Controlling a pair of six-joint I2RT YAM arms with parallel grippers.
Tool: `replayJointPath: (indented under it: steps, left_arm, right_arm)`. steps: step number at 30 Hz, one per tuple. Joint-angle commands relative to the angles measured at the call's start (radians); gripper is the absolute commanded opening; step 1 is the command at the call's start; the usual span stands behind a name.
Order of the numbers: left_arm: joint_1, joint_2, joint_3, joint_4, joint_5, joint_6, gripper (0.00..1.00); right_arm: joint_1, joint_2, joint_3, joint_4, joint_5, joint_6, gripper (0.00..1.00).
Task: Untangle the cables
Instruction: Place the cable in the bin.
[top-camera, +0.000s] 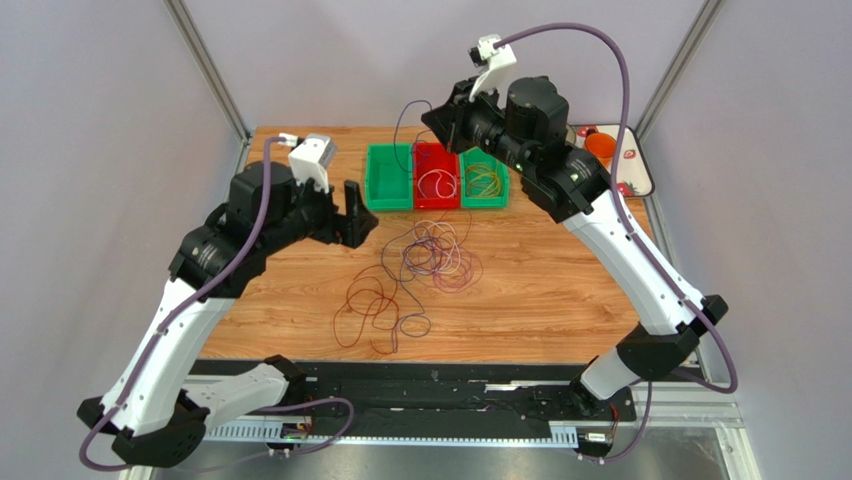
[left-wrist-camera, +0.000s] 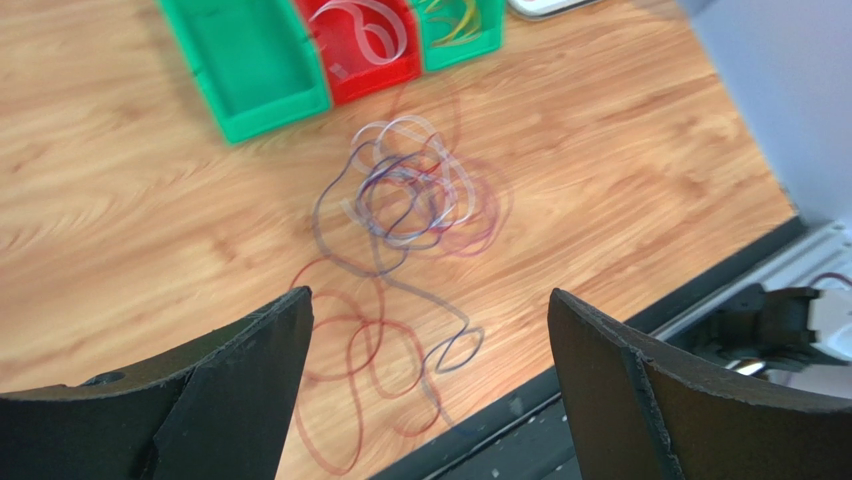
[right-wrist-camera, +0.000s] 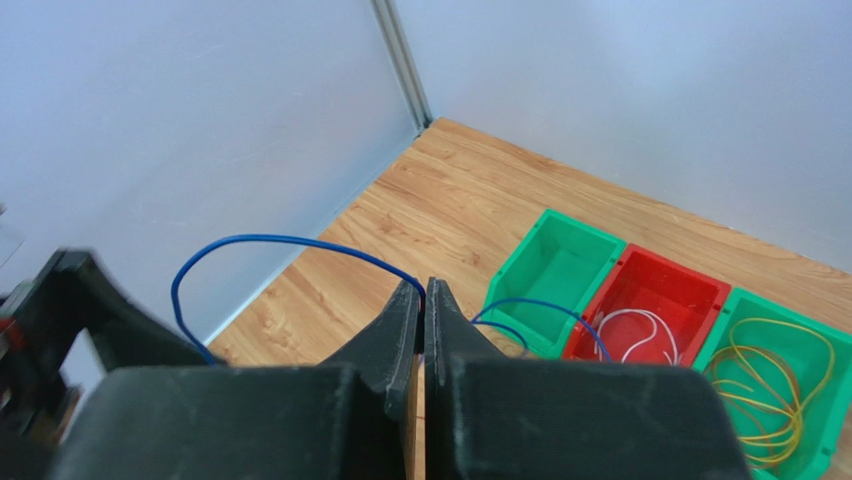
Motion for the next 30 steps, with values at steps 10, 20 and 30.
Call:
replayJointPath:
  steps: [10,20,30]
  left_arm:
    - [0.001,-0.361,-0.284,-0.211,-0.281,-0.073,0.93]
    - [0.001,-0.52,-0.416,-0.155,-0.318,-0.096,0.91]
    - [0.003,-0.563,-0.471,-0.112,-0.368,-0.136,0.9]
  right_arm:
    - [-0.023,0.344,0.358,-0.044,0.271,0.045,0.0]
    - [-0.072,0.508,0.399,0.057,0.21,0.189,0.0]
    - [-0.078,0.649,0.384,0.157,0.181,0.387,0.0]
